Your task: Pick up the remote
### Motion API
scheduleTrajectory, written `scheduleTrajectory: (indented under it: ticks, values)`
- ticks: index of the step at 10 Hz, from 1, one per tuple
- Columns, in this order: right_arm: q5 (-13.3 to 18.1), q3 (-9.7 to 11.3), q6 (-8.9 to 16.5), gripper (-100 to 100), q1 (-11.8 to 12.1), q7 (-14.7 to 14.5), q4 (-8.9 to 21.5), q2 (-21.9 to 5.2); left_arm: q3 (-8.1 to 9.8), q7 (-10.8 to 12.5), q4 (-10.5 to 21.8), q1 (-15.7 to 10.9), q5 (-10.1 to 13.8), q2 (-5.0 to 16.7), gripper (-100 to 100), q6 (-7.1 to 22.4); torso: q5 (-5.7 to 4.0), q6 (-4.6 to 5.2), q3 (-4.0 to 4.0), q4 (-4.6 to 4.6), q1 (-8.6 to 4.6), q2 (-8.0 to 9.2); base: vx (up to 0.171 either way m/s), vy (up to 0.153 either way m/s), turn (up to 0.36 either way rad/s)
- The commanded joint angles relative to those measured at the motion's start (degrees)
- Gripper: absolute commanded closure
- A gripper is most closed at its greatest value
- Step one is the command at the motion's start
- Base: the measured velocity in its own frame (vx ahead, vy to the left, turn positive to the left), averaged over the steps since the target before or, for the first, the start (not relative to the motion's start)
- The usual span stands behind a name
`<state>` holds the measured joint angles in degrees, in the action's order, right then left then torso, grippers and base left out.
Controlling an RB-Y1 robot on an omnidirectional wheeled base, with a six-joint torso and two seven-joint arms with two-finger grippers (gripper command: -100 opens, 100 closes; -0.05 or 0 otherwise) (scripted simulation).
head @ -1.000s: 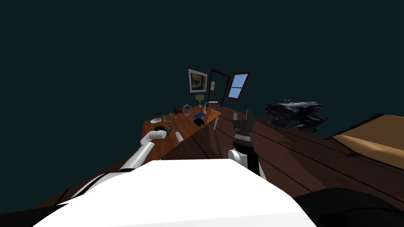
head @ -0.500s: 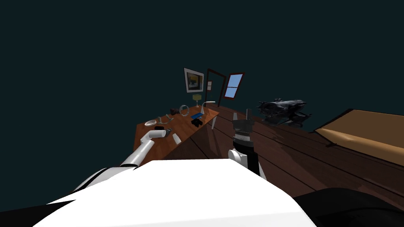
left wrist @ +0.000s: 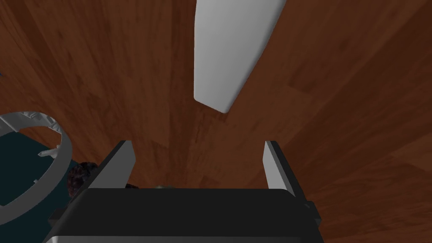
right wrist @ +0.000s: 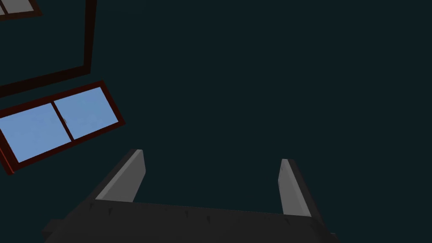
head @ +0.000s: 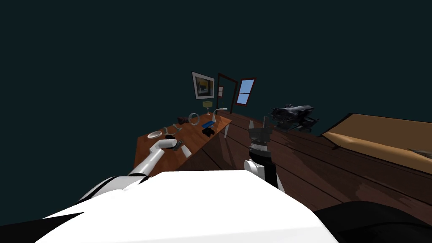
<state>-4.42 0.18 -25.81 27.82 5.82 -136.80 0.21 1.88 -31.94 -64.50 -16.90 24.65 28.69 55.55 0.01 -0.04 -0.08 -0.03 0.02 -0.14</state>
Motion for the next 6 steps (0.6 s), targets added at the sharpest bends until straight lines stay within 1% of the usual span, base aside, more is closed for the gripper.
scheduleTrajectory:
  ticks: [1,2,3,4,5,6]
  values:
    - [0.0,0.0,0.0,0,0.0,0.0,0.0,0.0,-0.22,-1.3,2.4,-0.9,0.7,0.3,-100,1.2,0.00,0.00,0.00,0.00,0.00,0.00,0.030,0.016,-0.079]
    - [0.0,0.0,0.0,0,0.0,0.0,0.0,0.0,-0.63,-3.0,4.4,-1.7,1.9,0.9,-100,3.5,0.00,-0.03,0.00,-0.01,0.00,0.00,0.035,0.016,-0.161]
    - [0.0,0.0,0.0,0,0.0,0.0,0.0,0.0,-0.63,-3.0,4.7,-1.7,1.9,0.9,-100,3.5,0.00,0.00,-0.01,-0.01,0.00,-0.02,0.030,0.015,-0.077]
    - [0.0,0.0,0.0,0,0.0,0.0,0.0,0.0,-1.04,-4.7,6.8,-2.4,3.0,1.4,-100,5.6,0.00,-0.04,0.00,-0.01,0.00,0.00,0.032,0.012,-0.136]
    - [0.0,0.0,0.0,0,0.0,0.0,0.0,0.0,-1.46,-6.3,8.2,-3.0,4.0,1.8,-100,7.2,0.00,-0.01,0.00,0.00,-0.01,0.00,0.052,0.016,-0.222]
    - [0.0,0.0,0.0,0,0.0,0.0,0.0,0.0,-1.46,-6.3,8.8,-3.0,4.0,1.8,-100,7.7,0.00,0.00,-0.03,-0.01,-0.01,-0.06,0.041,0.021,-0.061]
